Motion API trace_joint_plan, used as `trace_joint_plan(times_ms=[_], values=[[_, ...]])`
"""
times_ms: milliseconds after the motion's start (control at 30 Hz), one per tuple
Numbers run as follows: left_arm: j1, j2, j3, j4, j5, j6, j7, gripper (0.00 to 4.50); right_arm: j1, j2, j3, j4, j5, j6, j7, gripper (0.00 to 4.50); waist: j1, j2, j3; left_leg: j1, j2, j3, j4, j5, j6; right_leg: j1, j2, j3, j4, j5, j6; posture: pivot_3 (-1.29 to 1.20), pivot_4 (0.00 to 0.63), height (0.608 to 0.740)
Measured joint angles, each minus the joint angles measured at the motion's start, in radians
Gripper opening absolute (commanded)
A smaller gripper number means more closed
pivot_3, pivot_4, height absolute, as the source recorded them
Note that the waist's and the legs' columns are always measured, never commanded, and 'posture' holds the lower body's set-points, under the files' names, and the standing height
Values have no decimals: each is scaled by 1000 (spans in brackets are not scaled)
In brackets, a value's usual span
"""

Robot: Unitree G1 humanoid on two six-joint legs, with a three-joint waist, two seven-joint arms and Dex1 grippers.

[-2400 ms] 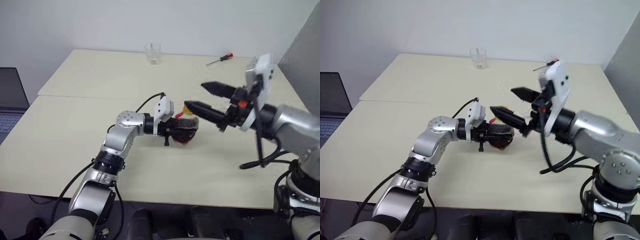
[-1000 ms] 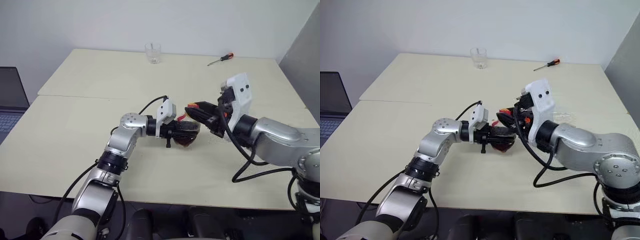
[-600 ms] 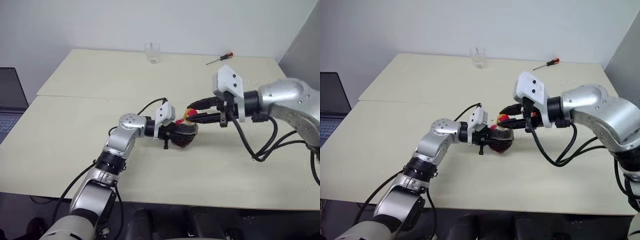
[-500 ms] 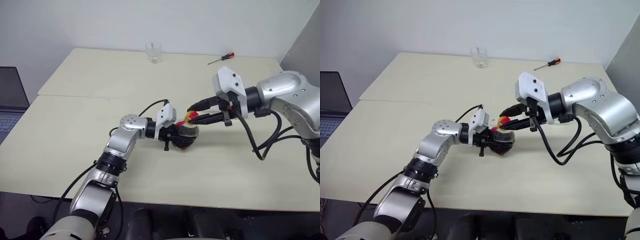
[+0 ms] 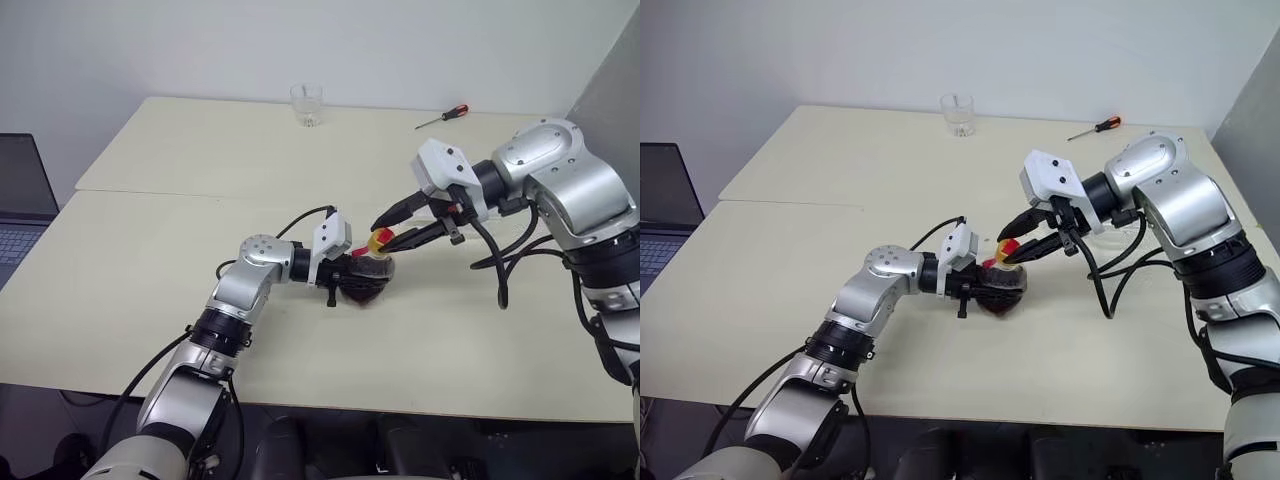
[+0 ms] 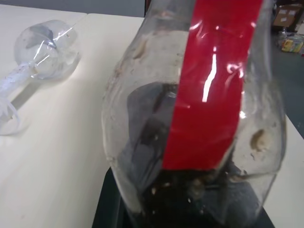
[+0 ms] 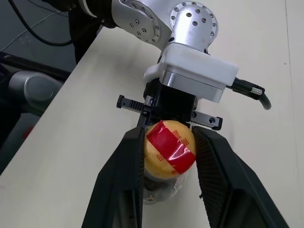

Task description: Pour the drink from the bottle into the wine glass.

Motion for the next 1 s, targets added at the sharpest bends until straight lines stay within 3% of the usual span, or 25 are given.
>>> trace_joint_plan(times_ms=[233,467,600,700,867,1000], values=[[-33,-20,11,-41,-32,-4,0,791,17,4,-31,-91,91,203,7,4500,-2,0,0,1,0,-1,0,0,0,0,0,0,2,0,0,0,150,740],[-45,-28,21,-18,-36,-20,-4,791,5,7,-239,-182,190,386,-156,4500,0,0,0,1,0,-1,1,0,0,0,0,0,5,0,0,0,150,740],[-74,-62,23,6,-36,-36,-4,791,72,94,-468,-276,223,558,-473,4500,0,0,0,1,0,-1,2,0,0,0,-1,0,6,0,0,0,150,740],[-94,-65,32,10,-43,-45,-6,791,182,152,-611,-467,255,729,-697,4500,1,0,0,1,0,-1,1,0,0,0,-1,0,7,0,0,0,150,740],[-87,-62,28,34,-42,-47,-10,791,243,418,-777,-845,231,1006,-1061,4500,-7,1,0,2,0,-3,0,0,-1,-2,0,0,12,-3,1,0,150,740],[-84,-70,30,45,-42,-47,-15,791,283,554,-754,-981,182,1117,-1231,4500,-5,1,0,2,0,-4,1,1,-1,-2,0,-1,14,-5,1,0,150,740]])
